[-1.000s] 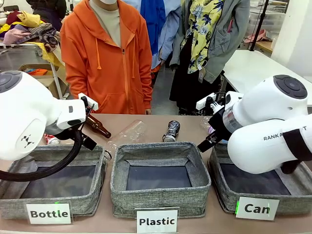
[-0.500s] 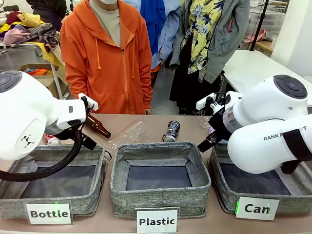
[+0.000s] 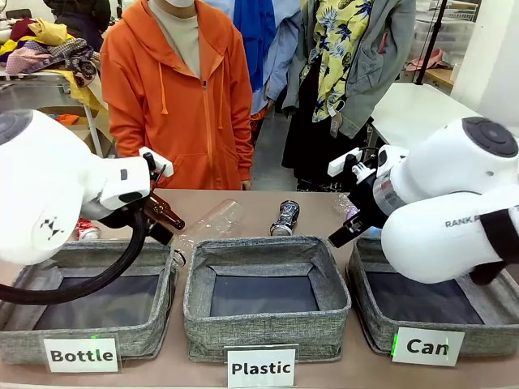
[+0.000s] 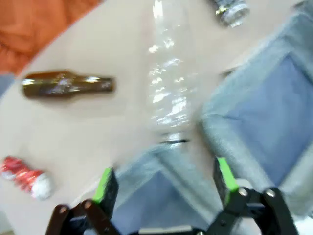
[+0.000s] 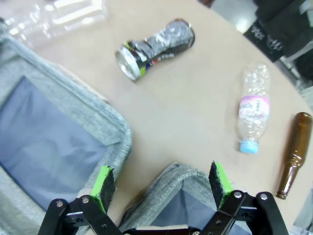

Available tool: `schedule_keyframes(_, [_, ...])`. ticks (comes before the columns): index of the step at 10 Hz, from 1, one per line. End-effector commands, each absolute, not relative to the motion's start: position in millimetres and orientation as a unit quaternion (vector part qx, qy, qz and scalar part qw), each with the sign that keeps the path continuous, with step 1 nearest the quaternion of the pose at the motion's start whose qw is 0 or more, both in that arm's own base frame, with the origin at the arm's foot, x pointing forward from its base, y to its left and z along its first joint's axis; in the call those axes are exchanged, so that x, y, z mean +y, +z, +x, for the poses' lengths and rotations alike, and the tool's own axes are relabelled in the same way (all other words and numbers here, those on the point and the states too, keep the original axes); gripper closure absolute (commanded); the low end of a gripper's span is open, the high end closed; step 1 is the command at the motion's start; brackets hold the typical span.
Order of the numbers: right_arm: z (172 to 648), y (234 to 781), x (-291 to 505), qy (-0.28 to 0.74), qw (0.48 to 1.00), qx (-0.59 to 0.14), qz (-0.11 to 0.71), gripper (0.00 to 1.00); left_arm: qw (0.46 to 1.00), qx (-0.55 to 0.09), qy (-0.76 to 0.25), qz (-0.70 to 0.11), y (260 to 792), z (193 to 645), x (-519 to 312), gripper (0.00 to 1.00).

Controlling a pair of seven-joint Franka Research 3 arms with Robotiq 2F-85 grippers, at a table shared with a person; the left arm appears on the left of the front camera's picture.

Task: Sort the can waste into the basket.
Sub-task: Pick up the can waste from the table and place it in the right Fabric basket.

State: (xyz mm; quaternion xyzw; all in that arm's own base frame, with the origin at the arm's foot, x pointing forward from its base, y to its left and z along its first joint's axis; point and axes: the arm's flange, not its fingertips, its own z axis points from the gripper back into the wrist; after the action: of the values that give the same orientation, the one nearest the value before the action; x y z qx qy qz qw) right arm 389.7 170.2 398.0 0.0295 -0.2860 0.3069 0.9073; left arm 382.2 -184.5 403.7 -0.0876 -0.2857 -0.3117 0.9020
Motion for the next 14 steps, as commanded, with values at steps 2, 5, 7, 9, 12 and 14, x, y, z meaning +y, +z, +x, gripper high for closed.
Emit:
schedule_keyframes(2, [360.8,451.1,149.1,0.288,0.915,-0.241,0.15,0.0,0.912,-0.223,-0.276,-0.205,460.0,353.6,-169.5,0.0])
schedule_keyframes(5, [336.4,487.7,82.8,0.2,0.885,-0.193,0.374,0.0,0.857,-0.117,-0.327,-0.38,496.3,329.1,-119.6,0.0])
schedule_keyframes(7, [334.3,483.3,17.4,0.135,0.853,-0.21,0.458,0.0,0.829,-0.143,-0.27,-0.468,494.3,330.3,-40.2,0.0])
schedule_keyframes(9, [331.0,463.5,-44.2,0.045,0.824,-0.228,0.517,0.0,0.802,-0.201,-0.149,-0.543,479.7,324.7,53.8,0.0])
schedule_keyframes(12, [323.6,429.8,-116.3,-0.073,0.78,-0.256,0.566,0.0,0.746,-0.318,0.001,-0.585,451.3,262.1,70.5,0.0])
schedule_keyframes(14, [317.6,417.3,-142.8,-0.122,0.764,-0.273,0.572,0.0,0.721,-0.362,0.066,-0.587,445.9,244.7,46.4,0.0])
